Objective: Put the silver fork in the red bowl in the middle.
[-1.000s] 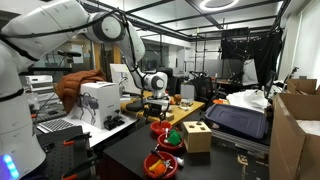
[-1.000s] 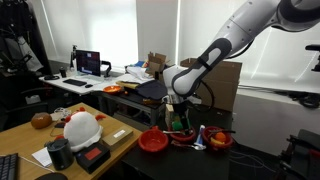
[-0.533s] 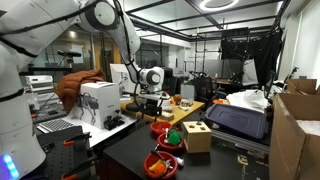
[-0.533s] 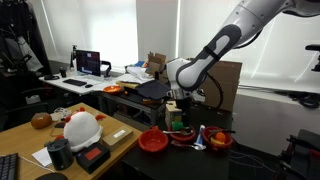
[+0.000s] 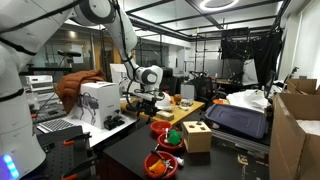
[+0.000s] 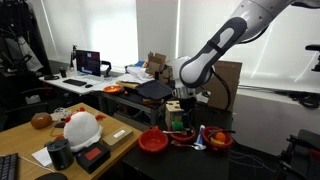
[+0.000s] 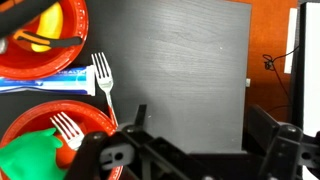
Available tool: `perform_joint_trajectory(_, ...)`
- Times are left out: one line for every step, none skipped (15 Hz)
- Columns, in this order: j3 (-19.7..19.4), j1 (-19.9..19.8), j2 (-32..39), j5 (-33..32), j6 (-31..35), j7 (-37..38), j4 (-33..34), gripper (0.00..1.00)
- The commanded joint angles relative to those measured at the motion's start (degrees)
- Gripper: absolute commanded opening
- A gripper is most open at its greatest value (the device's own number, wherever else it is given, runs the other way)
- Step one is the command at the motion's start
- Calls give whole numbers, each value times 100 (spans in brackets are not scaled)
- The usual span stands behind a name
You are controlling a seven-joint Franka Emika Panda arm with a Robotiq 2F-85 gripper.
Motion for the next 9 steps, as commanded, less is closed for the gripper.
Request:
perform_joint_trajectory(12, -74, -266, 314, 255, 222, -365, 100)
perform_joint_trajectory(-7, -54, -318, 363, 331, 292, -429, 100)
perform_joint_trajectory(-83, 34, -397, 307, 397, 481, -512, 100)
perform_joint_trajectory(-152, 109, -487, 226, 629, 664, -633, 100)
perform_joint_trajectory(-208, 183, -605, 186, 873, 883, -780, 100)
perform_joint_trajectory(-271, 266, -697, 129, 1101, 1084, -897, 100)
perform_joint_trajectory(-355, 385, -812, 50, 1338, 1335, -1043, 100)
perform_joint_trajectory(-451, 509, -916, -46, 1518, 1586, -1172, 100)
perform_joint_trajectory(-550, 639, -1011, -158, 1633, 1837, -1283, 100)
